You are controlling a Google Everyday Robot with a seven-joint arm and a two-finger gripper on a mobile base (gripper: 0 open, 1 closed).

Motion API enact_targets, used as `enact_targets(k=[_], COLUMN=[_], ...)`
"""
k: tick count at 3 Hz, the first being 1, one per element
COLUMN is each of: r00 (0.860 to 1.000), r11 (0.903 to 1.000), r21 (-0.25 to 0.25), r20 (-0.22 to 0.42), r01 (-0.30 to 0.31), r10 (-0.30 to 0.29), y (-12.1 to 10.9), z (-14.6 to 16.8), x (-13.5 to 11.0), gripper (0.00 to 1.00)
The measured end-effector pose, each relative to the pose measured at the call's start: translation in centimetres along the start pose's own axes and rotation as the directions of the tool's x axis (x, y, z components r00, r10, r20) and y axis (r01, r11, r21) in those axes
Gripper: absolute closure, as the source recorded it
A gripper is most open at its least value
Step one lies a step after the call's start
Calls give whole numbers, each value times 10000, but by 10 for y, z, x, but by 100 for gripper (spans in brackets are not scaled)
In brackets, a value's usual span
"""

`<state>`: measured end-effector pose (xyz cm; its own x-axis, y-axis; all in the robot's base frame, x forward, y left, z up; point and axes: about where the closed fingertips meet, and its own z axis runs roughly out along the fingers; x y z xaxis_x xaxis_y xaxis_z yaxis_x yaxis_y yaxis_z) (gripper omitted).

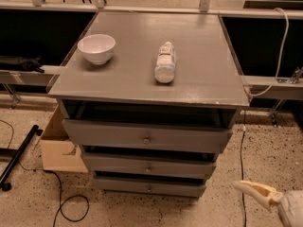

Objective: Open bottom drawer

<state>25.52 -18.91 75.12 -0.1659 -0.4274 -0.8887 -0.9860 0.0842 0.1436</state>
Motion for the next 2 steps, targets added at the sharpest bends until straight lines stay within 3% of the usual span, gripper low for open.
enact_targets(k=[2], r00=[9984], r11=[9993], r21=[245], r20=[495], r01=[-293], r10=[281], y=[-26], z=[22], x=[9], gripper=[0])
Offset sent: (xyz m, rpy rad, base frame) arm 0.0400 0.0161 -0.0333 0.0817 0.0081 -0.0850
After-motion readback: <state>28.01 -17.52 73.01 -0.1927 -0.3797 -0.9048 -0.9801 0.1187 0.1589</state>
